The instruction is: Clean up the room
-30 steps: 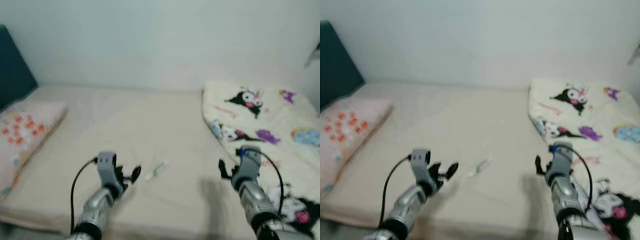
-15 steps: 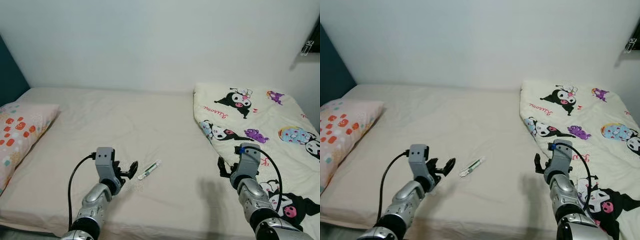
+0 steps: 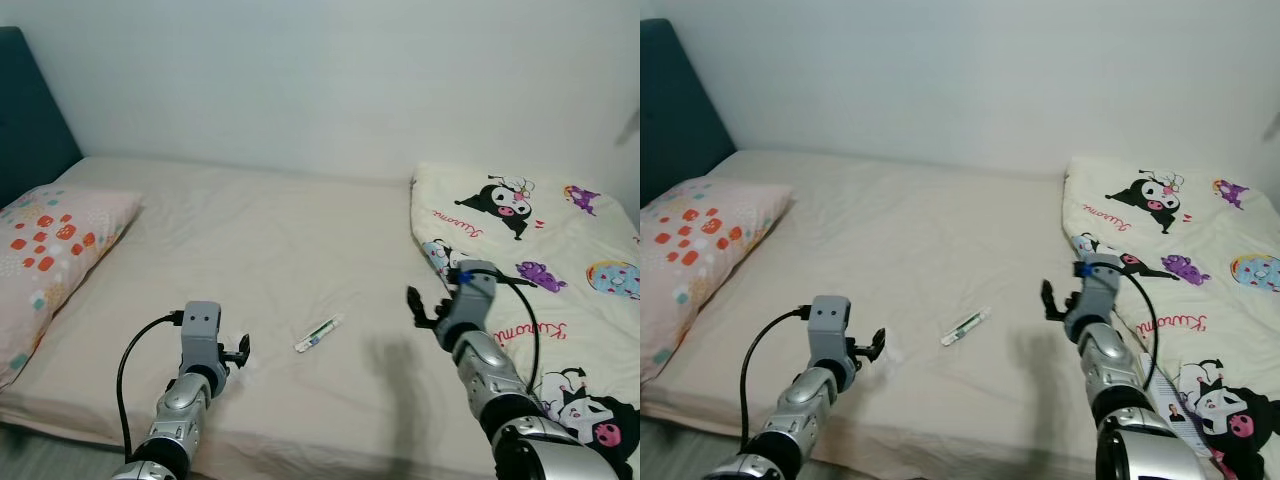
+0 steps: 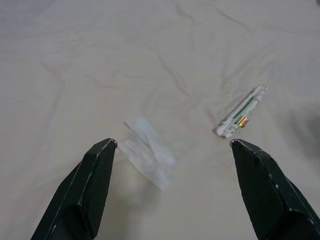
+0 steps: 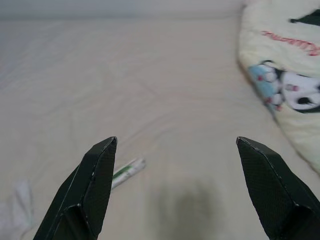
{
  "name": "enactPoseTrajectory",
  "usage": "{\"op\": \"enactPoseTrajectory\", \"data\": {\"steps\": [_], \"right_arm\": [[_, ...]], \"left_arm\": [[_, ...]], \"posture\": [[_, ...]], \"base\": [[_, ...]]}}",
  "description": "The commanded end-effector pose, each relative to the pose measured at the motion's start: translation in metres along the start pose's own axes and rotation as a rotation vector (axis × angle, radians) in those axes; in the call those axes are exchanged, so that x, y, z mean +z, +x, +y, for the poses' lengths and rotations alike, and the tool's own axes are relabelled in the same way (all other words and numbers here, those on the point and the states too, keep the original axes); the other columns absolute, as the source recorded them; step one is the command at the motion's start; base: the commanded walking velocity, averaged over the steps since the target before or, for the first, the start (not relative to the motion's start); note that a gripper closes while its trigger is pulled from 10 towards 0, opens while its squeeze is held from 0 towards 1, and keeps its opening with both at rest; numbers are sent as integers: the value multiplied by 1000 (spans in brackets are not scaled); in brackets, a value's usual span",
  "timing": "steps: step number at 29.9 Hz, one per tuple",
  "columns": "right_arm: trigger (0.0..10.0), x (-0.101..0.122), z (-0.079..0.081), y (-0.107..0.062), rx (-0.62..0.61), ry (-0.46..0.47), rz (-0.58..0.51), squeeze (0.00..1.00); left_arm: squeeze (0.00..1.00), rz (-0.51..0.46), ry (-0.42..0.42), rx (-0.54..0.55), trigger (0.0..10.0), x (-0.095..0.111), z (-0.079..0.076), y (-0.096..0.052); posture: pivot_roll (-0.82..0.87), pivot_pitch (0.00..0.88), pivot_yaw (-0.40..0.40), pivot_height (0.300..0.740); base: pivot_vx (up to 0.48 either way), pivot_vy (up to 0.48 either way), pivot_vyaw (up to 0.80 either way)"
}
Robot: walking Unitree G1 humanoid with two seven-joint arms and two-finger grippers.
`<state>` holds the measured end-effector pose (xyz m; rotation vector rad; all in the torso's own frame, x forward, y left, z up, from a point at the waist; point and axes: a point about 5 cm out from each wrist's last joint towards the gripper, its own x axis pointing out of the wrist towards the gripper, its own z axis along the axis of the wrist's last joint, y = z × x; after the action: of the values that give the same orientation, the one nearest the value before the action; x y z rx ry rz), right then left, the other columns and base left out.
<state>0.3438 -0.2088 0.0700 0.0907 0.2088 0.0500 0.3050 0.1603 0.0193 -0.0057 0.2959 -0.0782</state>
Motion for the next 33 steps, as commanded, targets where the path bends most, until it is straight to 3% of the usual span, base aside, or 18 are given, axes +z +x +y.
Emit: {"op": "enactPoseTrajectory", "data": {"steps": [1, 2, 4, 8, 14, 19, 20, 23, 28, 33], "right_arm": [[10000, -7, 1, -3, 9, -2, 21, 0], [10000, -7, 1, -3, 9, -2, 21, 0], [10000, -19, 2, -7, 16, -1, 58, 0], [10000, -25, 1, -10, 20, -3, 75, 0], [10000, -30, 1, -14, 40, -21, 88, 0], [10000, -31, 2, -15, 54, -29, 90, 0], [10000, -33, 5, -16, 71, -34, 87, 0], [10000, -33, 8, -16, 86, -39, 82, 0], [10000, -32, 16, -15, 118, -40, 64, 0], [10000, -29, 23, -17, 150, -44, 32, 0]], "left_arm": [[0, -14, 31, -27, 10000, 3, -9, 2], [0, -14, 31, -27, 10000, 3, -9, 2], [0, -46, 76, -82, 10000, 9, -24, 5], [0, -60, 109, -115, 10000, 13, -33, 7], [0, -78, 87, -136, 10000, 23, -46, 13], [0, -79, 97, -103, 10000, 26, -46, 15], [0, -80, 64, -44, 10000, 29, -41, 17], [0, -96, 31, -26, 10000, 35, -40, 19], [0, -116, 55, -61, 10000, 46, -48, 24], [0, -122, 108, -28, 10000, 58, -49, 30]], "posture": [[-19, 78, -6, 666], [-19, 78, -6, 666], [-24, 88, -11, 651], [-30, 92, -11, 641], [-54, 101, -13, 616], [-60, 107, -14, 606], [-64, 118, -15, 596], [-65, 127, -16, 586], [-71, 161, -13, 561], [-86, 203, -5, 541]], "base": [[0, 0, 0], [0, 0, 0], [0, 0, 0], [0, 0, 0], [0, 0, 0], [0, 0, 0], [0, 0, 0], [0, 0, 0], [0, 0, 0], [0, 0, 0]]}}
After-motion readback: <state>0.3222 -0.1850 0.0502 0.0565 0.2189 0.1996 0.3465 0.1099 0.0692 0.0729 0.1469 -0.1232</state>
